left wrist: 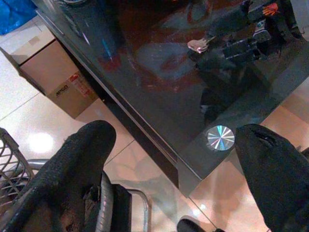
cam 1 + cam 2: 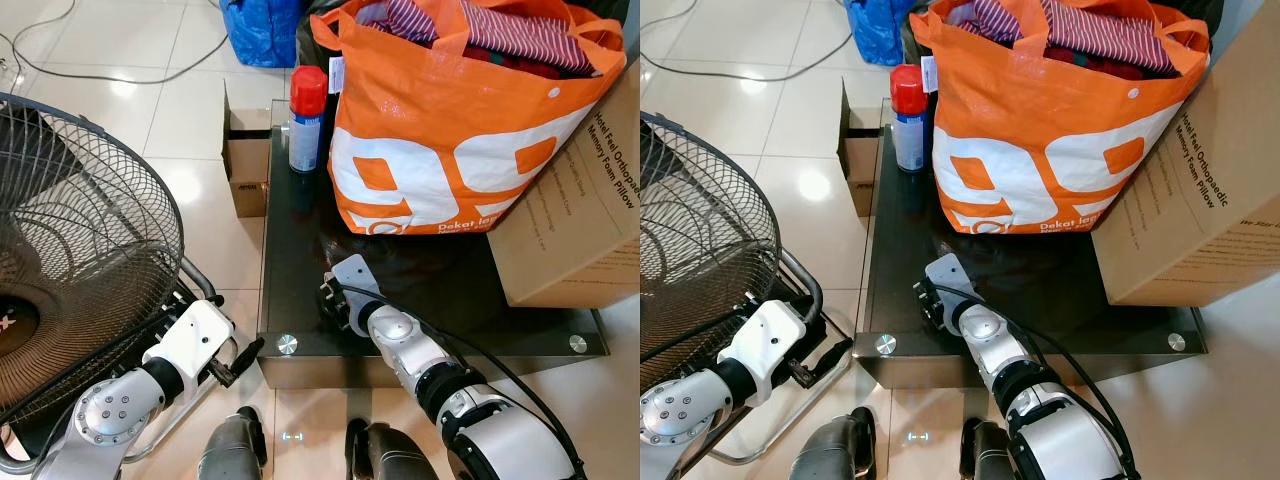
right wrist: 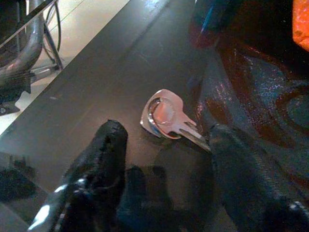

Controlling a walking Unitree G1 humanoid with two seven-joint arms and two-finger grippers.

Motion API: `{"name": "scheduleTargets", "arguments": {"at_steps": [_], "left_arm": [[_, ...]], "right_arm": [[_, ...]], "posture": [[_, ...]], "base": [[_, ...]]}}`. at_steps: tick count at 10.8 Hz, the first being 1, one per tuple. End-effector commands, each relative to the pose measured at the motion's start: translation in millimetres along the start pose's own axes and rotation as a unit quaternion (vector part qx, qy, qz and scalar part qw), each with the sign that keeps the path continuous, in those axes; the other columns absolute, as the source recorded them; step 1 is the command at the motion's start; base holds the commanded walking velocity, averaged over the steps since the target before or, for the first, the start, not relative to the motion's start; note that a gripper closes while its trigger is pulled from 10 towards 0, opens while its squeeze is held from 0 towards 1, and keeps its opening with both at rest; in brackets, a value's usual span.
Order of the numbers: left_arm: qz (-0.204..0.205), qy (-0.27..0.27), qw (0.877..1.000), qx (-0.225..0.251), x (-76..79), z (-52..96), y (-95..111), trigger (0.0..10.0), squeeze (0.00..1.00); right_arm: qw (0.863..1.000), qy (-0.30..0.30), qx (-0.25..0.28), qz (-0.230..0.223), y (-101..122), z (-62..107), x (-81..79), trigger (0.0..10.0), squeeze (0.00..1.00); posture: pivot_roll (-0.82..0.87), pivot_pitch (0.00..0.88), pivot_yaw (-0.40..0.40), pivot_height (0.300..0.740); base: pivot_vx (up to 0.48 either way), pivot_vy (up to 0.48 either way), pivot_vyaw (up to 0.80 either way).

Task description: Hang keys on a hook

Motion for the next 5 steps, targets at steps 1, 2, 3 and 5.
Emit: {"name": "scheduleTargets", "arguments": {"at_steps": [1,2,3,5], "left_arm": [[0.002,-0.012,1.0,0.004,5.2,1.7,2.4,10.0,0.0],[0.002,-0.013,1.0,0.004,5.3,1.6,2.9,10.0,0.0],[0.002,-0.013,1.0,0.004,5.4,1.6,3.4,10.0,0.0],[0.0,-0.016,1.0,0.006,6.5,1.3,4.7,10.0,0.0]], "right_arm": [[1.0,-0.005,-0.021,-0.006,-11.5,1.8,1.4,0.0,0.0],[1.0,-0.005,-0.02,-0.007,-11.8,1.9,1.8,0.0,0.0],[1.0,-0.006,-0.021,-0.007,-12.1,2.1,2.4,0.0,0.0],[1.0,-0.01,-0.022,-0.008,-13.5,2.8,4.7,0.0,0.0]], "posture": [[0.09,0.285,-0.068,0.74],[0.09,0.285,-0.067,0.74],[0.09,0.285,-0.065,0.74],[0.08,0.283,-0.062,0.74]], "base": [[0.0,0.0,0.0],[0.0,0.0,0.0],[0.0,0.0,0.0],[0.0,0.0,0.0]]}}
Point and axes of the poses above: a point about 5 cm out from each wrist's last joint towards the gripper, its own z axis pointing back from the gripper into the wrist, its own y axis along the axis of the wrist's last joint, x = y × z, the point moved 1 cm from there along -z, pointing out of the wrist towards the gripper, and after that the axes turned 14 degrees about -z, right-handed, at the moved point
